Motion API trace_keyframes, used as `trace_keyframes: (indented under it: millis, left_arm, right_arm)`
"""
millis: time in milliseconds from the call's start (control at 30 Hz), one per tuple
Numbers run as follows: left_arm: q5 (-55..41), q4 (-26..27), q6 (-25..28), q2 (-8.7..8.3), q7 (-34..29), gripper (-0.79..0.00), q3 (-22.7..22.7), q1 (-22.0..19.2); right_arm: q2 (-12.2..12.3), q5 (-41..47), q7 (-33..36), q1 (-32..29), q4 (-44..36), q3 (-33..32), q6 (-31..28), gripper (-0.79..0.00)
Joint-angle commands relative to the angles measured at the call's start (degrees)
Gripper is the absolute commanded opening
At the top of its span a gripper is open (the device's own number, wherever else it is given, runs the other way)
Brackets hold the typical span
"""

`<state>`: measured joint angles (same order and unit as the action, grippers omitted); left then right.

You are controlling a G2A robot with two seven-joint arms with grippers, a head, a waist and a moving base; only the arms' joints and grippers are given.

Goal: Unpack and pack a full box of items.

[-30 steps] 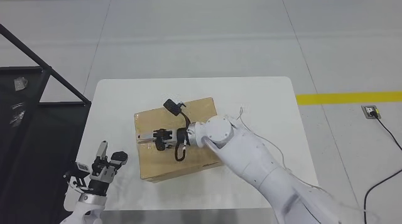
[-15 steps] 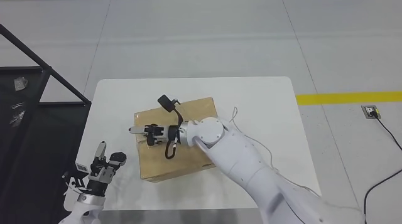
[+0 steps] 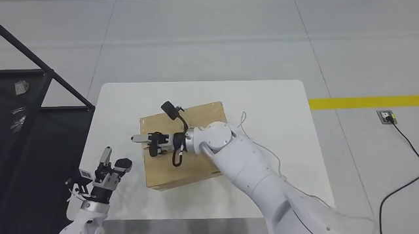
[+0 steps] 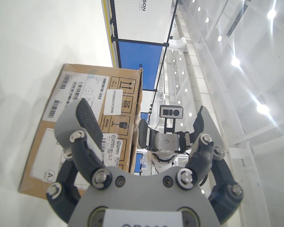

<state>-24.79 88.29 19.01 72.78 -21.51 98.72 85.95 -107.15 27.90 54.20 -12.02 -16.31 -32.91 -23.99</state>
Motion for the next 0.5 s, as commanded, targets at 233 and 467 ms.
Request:
trace_keyframes:
  millis: [233, 467]
  left_arm:
    - [0.4, 0.0, -0.2, -0.02, 0.3, 0.0, -0.5, -0.5]
    - [0.4, 0.0, -0.2, -0.04, 0.6, 0.0, -0.6, -0.6]
  right_arm:
    - [0.8, -0.3, 7.9, 1.9, 2.9, -2.0, -0.5, 0.0]
    - [2.7, -2.2, 11.4, 3.3, 5.1, -3.2, -1.9, 0.0]
